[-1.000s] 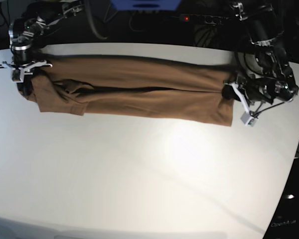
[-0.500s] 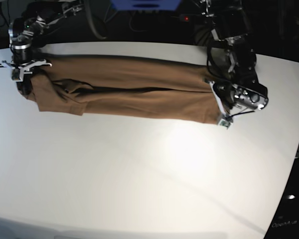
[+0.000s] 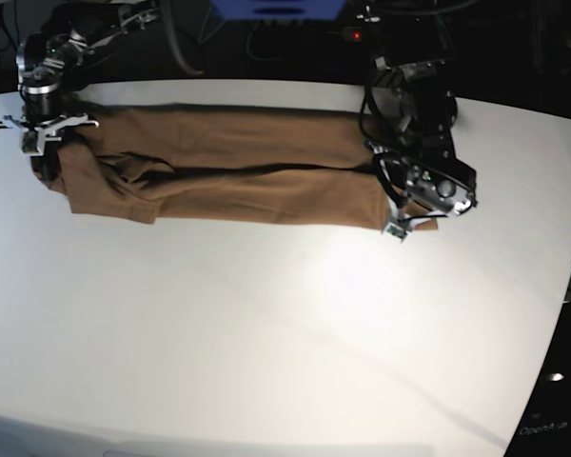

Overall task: Fold the T-shirt properly
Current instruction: 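Drag the held strip end with the left gripper toward the right gripper, then lift the strip end with the left gripper and fold it toward the strip's middle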

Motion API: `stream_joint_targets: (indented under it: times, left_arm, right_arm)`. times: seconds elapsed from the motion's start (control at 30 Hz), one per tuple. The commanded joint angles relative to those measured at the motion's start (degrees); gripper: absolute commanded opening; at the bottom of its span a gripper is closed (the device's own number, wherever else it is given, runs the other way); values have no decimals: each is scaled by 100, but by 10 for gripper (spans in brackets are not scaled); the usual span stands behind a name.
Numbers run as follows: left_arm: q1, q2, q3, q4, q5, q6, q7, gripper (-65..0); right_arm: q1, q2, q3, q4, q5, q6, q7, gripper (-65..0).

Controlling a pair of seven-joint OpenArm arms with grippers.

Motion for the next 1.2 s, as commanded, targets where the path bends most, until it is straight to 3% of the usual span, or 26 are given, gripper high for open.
stream_joint_targets:
  times: [0.0,0.27,0.53,0.83,1.03,1.17]
  left_arm:
    - [-131,25,24,102,-4,-34,4,-625]
    - [-263,25,393,199,75,-34,4,-625]
    - [-254,25,1413,674,1315,-34,4,-626]
    - [-263,25,2591,594,2089,-34,4,-626]
    - [-439,25,2819,384,2089,-34,4,-626]
    - [-623,25,2819,102,1623,-34,4,-626]
  right_arm:
    - [-51,-48,6,-60,-408,91,-572,-647]
    - [-43,-48,6,-60,-408,91,-572,-647]
    - [-43,-48,6,-60,-408,91,-572,-647]
    - [-34,-110,-12,-60,-417,91,-572,-647]
    - [-43,-118,-21,-60,-417,91,-572,-647]
    - [-43,-118,-21,-60,-417,91,-572,-647]
